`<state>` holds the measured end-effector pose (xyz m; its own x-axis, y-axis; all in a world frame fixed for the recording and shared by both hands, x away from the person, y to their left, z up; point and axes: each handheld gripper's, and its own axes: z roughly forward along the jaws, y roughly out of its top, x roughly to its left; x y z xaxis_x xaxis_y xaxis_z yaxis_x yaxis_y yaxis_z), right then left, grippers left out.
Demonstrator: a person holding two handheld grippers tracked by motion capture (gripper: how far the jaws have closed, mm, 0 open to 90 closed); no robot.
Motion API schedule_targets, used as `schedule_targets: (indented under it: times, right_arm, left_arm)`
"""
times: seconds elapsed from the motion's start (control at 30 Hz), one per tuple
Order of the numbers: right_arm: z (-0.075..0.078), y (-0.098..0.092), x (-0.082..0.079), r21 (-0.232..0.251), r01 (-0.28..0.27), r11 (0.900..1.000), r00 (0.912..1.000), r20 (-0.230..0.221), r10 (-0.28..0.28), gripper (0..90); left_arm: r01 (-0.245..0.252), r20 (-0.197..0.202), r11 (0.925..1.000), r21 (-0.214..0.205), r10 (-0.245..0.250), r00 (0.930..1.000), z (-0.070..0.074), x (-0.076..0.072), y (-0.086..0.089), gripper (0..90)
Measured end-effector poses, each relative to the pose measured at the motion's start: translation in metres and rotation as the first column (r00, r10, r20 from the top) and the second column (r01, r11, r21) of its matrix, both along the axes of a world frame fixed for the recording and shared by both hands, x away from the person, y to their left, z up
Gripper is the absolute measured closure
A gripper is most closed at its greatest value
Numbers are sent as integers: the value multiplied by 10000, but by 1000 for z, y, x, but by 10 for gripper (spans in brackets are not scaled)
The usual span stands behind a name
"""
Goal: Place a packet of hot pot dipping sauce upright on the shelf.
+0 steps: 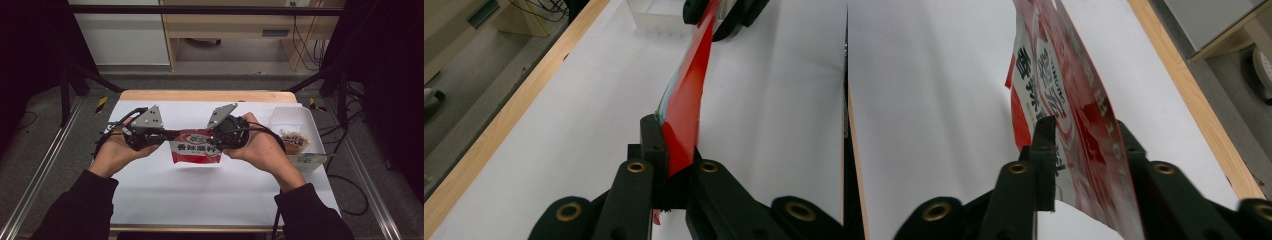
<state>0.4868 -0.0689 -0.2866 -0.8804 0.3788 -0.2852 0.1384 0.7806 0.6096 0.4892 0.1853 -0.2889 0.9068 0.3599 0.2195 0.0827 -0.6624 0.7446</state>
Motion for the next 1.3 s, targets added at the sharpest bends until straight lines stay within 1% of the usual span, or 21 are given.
schedule_targets:
  times: [0.07,0.17,0.23,0.27,0.5,0.57,0.6,0.67,0.73,0.77,0.87,0.93,0.97,1.0,1.03,1.1,1.2,1.23,1.3]
  right_arm:
    - [-1,1,2,-172,-108,9998,9999,-46,107,771]
    - [-2,3,2,-286,-149,9995,9998,-161,144,838]
    - [-3,5,1,-388,-215,9990,9995,-237,206,877]
    - [-3,6,1,-409,-244,9989,9995,-203,235,888]
    - [0,8,3,-507,-195,9985,9998,38,197,895]
    - [2,7,4,-522,-176,9985,9998,88,181,896]
    - [3,7,5,-542,-184,9984,9998,110,190,895]
    - [5,6,6,-639,-179,9978,9996,194,192,896]
    - [7,4,8,-650,-156,9978,9996,228,171,896]
    - [7,3,9,-642,-133,9978,9996,256,150,896]
    - [10,-3,12,-563,-64,9984,9995,314,81,896]
    - [11,-7,14,-530,32,9986,9994,356,-13,897]
    - [12,-9,15,-519,70,9986,9993,380,-50,897]
    - [12,-11,16,-525,64,9986,9992,391,-44,897]
    - [13,-13,18,-500,108,9987,9992,392,-88,897]
    - [14,-17,20,-397,239,9989,9990,386,-224,897]
    - [17,-24,25,-287,290,9992,9986,461,-277,897]
    - [19,-26,26,-291,299,9991,9984,488,-285,897]
    - [23,-29,29,-258,297,9992,9981,542,-283,897]
  left_arm:
    - [6,-5,10000,-21,-6,10000,1,0,2,900]
    - [-7,-5,10000,-60,7,10000,1,-1,3,900]
    - [-11,-8,9999,-106,11,10000,2,-1,4,900]
    - [-31,-10,9999,-133,31,10000,2,-1,4,900]
    - [-15,-196,9992,-393,7,9998,-4,-2,8,894]
    - [-41,-184,9985,-537,32,9998,-6,-3,10,870]
    - [-143,-152,9978,-652,134,9998,-7,-4,11,838]
    - [-300,-142,9956,-893,288,9995,-10,-5,12,728]
    - [-544,-71,9931,-1037,540,9985,-14,-5,15,623]
    - [-676,-63,9910,-1156,673,9977,-17,-5,16,543]
    - [-891,-79,9860,-1409,889,9960,-23,-6,21,404]
    - [-982,-95,9830,-1550,979,9952,-29,-7,24,356]
    - [-1098,-61,9800,-1658,1103,9939,-31,-7,25,331]
    - [-1199,-22,9788,-1660,1212,9926,-34,-8,26,307]
    - [-1281,-48,9762,-1747,1293,9916,-37,-9,28,281]
    - [-1436,-84,9713,-1896,1446,9895,-43,-11,31,258]
    - [-1679,-102,9682,-1856,1689,9856,-54,-16,36,213]
    - [-1794,-132,9661,-1855,1801,9836,-58,-17,38,194]
    - [-2048,-237,9595,-1933,2041,9787,-68,-21,43,169]
